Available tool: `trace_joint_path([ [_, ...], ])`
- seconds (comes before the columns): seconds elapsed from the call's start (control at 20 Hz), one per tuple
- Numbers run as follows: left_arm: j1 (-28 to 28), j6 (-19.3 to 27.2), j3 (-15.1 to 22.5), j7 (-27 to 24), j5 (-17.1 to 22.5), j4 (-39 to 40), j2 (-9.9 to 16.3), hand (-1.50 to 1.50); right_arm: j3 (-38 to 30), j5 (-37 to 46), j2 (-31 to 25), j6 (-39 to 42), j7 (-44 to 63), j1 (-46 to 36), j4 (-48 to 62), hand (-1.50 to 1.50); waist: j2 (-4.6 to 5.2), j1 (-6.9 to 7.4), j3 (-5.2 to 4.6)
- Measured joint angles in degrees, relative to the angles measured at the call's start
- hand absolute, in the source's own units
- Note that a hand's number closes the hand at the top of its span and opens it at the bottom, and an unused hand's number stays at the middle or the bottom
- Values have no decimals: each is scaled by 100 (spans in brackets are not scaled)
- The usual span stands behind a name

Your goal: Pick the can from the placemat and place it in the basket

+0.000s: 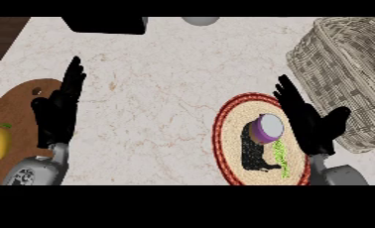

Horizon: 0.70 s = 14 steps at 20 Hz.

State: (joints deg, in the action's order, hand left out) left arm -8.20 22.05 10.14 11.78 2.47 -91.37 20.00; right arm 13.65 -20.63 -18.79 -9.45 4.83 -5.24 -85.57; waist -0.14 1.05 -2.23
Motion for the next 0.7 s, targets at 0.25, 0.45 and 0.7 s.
trace_joint_path([
  [0.25, -70, -301, -83, 45, 109, 257, 145, 0, -575, -668, -12, 990, -1067, -94, 144, 150, 39, -105, 180],
  [0.45, -22, -557, -1, 141, 175, 457, 223, 0, -811, -919, 180, 1815, -2457, -381, -281, -150, 19, -184, 244],
  [0.7, -97, -919, -73, 131, 349, 778, 301, 0, -661, 22, 708, 1460, -4053, 55, -725, -150, 11, -220, 230],
])
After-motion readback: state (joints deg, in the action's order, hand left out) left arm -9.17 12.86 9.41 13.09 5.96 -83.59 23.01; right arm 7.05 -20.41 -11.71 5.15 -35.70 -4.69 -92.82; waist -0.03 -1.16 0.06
